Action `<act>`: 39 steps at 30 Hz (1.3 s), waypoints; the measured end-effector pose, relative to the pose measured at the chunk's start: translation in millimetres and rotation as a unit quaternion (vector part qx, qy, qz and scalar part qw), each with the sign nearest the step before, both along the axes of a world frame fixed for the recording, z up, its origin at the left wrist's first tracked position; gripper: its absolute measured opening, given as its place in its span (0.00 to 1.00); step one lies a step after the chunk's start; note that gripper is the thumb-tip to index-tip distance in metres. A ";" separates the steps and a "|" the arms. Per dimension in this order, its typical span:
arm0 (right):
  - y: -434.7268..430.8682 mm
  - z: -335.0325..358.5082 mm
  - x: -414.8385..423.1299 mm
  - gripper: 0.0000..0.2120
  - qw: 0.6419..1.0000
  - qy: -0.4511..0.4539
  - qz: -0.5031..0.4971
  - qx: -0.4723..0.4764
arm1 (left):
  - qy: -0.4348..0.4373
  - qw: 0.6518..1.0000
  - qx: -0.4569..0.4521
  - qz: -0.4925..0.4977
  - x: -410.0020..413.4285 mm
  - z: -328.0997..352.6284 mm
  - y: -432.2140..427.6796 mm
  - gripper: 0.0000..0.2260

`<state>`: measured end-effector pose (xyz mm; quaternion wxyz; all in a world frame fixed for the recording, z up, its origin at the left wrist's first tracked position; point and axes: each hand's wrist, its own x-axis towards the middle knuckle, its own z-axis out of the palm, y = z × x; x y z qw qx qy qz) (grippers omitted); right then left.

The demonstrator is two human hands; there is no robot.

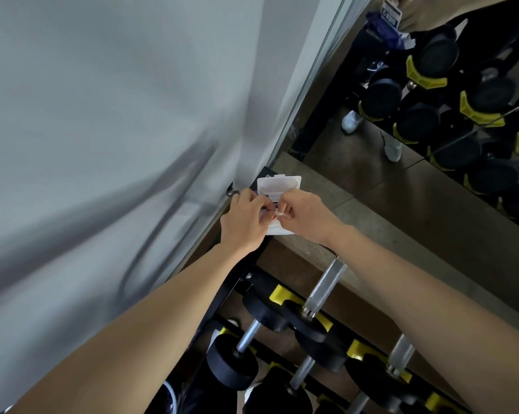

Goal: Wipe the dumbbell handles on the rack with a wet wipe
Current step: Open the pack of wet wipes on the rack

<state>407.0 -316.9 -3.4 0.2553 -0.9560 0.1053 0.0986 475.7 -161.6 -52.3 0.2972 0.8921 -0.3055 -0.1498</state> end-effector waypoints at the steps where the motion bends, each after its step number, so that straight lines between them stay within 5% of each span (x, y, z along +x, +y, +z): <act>1: 1.8 -0.6 2.1 0.09 1.000 0.006 0.003 -0.012 | 0.000 1.000 0.002 -0.002 -0.3 -0.5 0.5 0.07; 6: 2.6 0.3 9.1 0.03 0.997 0.068 -0.003 -0.023 | 0.014 1.000 -0.015 -0.001 1.2 -1.9 3.5 0.08; 16: -6.0 9.1 -1.3 0.08 0.980 0.009 -0.125 0.152 | -0.057 0.998 -0.009 -0.012 1.3 2.7 10.4 0.10; 22: -9.6 8.5 -8.2 0.03 0.946 -0.025 -0.224 0.235 | -0.078 0.997 -0.016 -0.012 -0.8 6.2 7.2 0.08; 27: -2.8 9.2 -8.7 0.08 0.975 -0.031 -0.162 0.146 | -0.065 0.998 -0.012 0.001 0.6 5.5 3.1 0.07; 32: 6.9 1.3 -5.1 0.03 0.986 -0.027 -0.151 0.073 | -0.057 0.998 0.021 0.003 1.1 5.4 -0.1 0.09; 39: 0.3 9.4 -2.7 0.06 0.956 0.002 -0.239 0.168 | 0.032 0.999 0.012 0.004 10.4 7.3 -0.2 0.09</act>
